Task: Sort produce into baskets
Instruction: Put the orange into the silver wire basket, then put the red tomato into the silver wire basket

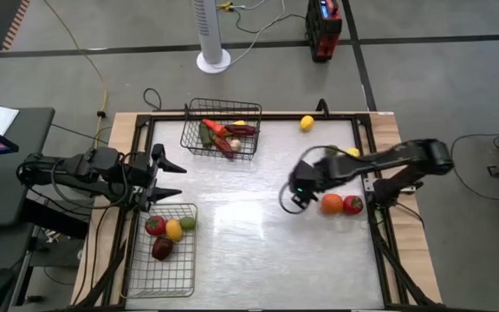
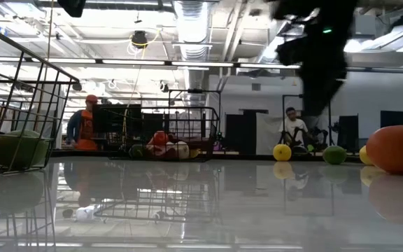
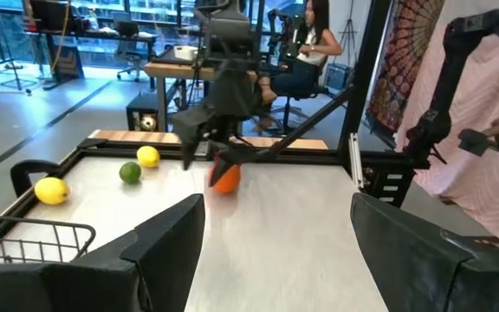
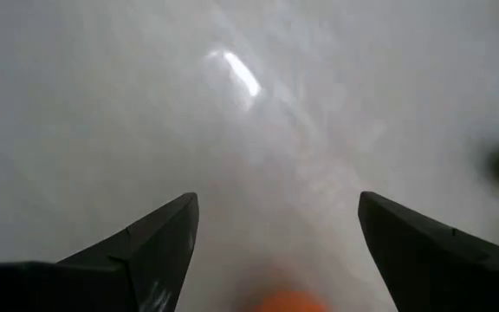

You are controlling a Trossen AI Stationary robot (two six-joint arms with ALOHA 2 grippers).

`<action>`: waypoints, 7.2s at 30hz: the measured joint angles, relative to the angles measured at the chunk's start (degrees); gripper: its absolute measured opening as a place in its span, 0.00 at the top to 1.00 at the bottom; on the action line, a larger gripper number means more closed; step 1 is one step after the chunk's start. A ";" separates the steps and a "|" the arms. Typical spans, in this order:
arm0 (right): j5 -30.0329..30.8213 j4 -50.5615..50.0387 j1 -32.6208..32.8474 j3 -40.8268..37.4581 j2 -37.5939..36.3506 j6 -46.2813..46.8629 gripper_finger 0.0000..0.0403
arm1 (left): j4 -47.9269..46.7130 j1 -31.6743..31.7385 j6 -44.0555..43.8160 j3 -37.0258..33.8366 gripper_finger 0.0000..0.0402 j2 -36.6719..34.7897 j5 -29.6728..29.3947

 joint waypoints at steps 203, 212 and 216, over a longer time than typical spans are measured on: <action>-22.34 -23.91 10.85 -12.68 19.24 -13.94 0.02 | -5.29 0.00 3.99 -0.02 0.31 -4.15 -6.09; -22.76 -24.45 8.89 -12.72 27.17 -17.33 0.02 | -5.29 0.02 3.92 -0.02 0.31 -4.15 -6.00; -22.79 -24.53 8.20 -12.72 27.47 -17.32 0.08 | -5.29 0.00 3.93 -0.02 0.31 -4.15 -5.63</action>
